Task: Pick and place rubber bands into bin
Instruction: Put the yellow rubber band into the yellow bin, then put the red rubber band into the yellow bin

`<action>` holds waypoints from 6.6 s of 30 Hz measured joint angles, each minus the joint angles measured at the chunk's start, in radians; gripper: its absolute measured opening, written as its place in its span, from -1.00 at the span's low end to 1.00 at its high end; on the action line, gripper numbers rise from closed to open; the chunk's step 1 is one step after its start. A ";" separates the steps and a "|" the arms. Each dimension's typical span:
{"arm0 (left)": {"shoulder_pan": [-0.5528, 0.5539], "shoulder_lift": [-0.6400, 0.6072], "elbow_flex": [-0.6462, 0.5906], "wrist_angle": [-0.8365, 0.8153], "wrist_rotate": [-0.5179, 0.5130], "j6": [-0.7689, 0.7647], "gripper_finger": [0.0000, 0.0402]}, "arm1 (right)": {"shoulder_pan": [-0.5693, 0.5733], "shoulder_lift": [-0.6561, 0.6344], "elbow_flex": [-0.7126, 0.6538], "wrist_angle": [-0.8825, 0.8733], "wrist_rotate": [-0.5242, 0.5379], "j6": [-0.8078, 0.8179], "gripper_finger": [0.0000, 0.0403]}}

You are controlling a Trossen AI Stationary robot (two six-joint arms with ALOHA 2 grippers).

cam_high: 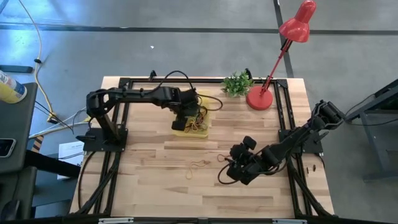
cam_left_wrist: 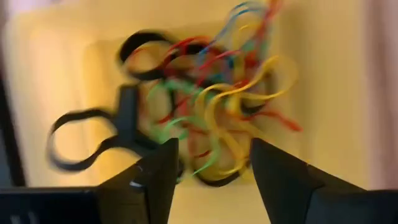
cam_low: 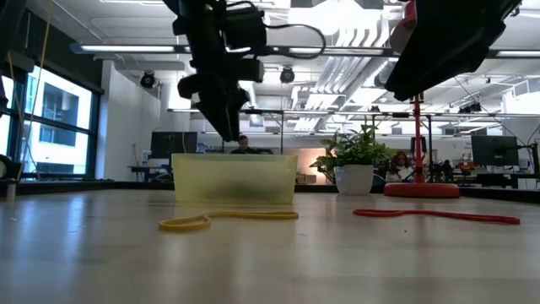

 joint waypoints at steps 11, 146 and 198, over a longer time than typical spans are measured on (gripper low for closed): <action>-0.301 -0.001 0.046 0.032 0.076 -0.060 -0.19 | 0.000 0.000 0.000 -0.008 0.006 -0.023 0.09; -0.513 -0.097 0.047 0.213 -0.315 -0.360 -1.00 | 0.007 0.001 0.000 -0.060 0.006 -0.024 0.09; -0.124 -0.169 0.048 0.079 -0.382 -0.079 -0.96 | 0.007 0.001 0.000 -0.037 0.023 -0.016 0.09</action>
